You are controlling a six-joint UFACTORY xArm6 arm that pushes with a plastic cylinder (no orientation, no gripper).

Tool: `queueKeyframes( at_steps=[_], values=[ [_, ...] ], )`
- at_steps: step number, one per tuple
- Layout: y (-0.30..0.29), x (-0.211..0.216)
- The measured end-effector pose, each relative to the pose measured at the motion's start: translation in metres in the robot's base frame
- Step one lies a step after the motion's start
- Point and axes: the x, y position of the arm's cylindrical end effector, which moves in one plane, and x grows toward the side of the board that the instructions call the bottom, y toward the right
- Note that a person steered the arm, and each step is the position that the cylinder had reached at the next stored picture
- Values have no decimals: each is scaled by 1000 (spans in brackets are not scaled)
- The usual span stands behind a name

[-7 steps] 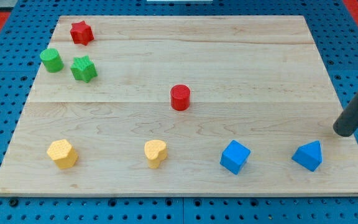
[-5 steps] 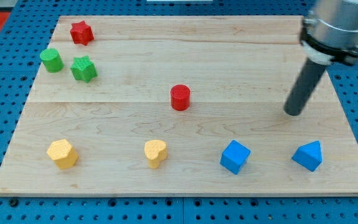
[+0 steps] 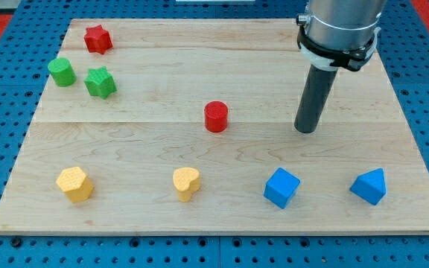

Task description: Push the red circle into the yellow heart

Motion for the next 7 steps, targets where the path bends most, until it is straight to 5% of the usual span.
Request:
queueKeyframes(
  at_steps=[2,3,5,6,7],
  values=[
    [-4,-35],
    [-53,-57],
    [-128,-2],
    [-128,-44],
    [-170,-37]
  ],
)
